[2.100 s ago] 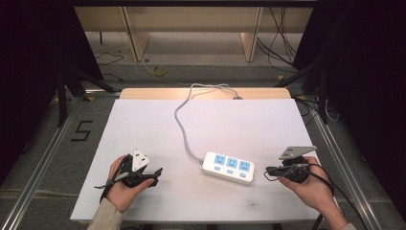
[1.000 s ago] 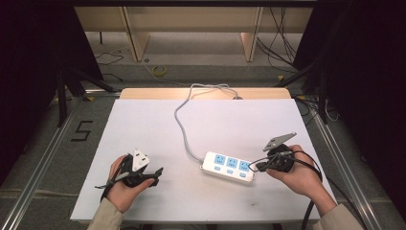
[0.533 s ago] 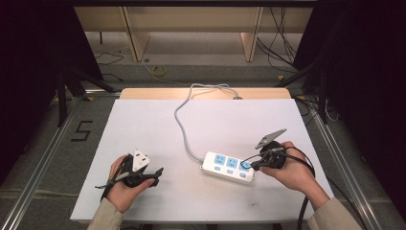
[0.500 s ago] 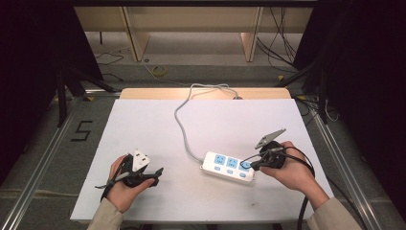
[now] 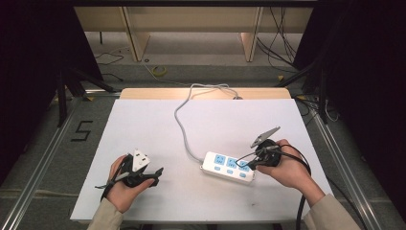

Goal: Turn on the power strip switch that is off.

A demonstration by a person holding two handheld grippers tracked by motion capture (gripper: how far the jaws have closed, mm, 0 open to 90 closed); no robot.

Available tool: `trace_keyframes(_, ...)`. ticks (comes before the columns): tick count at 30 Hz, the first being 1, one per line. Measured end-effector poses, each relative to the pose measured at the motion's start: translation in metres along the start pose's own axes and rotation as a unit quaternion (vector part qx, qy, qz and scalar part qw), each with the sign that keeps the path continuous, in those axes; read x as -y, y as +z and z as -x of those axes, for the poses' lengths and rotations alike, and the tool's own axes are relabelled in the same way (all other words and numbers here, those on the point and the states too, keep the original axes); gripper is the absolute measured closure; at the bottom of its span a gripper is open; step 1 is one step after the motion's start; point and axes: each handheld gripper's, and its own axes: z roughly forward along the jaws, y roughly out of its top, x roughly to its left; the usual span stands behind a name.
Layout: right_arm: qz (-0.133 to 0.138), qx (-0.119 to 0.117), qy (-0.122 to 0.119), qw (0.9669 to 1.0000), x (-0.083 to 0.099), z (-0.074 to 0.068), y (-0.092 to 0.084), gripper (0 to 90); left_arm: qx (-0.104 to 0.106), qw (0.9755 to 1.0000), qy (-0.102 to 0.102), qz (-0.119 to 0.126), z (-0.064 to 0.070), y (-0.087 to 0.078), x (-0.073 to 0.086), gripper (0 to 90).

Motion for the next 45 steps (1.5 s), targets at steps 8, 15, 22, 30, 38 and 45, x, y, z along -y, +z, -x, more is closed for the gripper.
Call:
trace_keyframes(8,-0.011,-0.004,-0.003,0.9999,-0.006,-0.002,0.002,90.0,0.000,1.0000,0.000,0.001,0.000,0.000,0.000,25.4)
trace_keyframes(15,-0.018,-0.006,-0.006,0.9998,-0.009,-0.003,0.004,90.0,0.000,1.0000,0.000,0.001,0.000,0.000,0.000,25.4)
trace_keyframes(22,-0.027,-0.005,-0.007,0.9996,-0.012,-0.003,0.006,90.0,-0.001,1.0000,0.000,0.001,0.000,0.000,0.000,25.4)
trace_keyframes(30,-0.035,-0.007,-0.009,0.9993,-0.016,-0.004,0.009,90.0,-0.001,1.0000,0.001,0.002,0.000,0.000,0.000,25.4)
trace_keyframes(38,-0.043,-0.007,-0.011,0.9990,-0.018,-0.006,0.011,90.0,-0.001,1.0000,0.001,0.001,0.001,0.000,0.000,25.4)
trace_keyframes(45,-0.052,-0.009,-0.013,0.9985,-0.021,-0.007,0.016,90.0,0.000,1.0000,0.003,0.001,0.001,0.000,0.000,25.4)
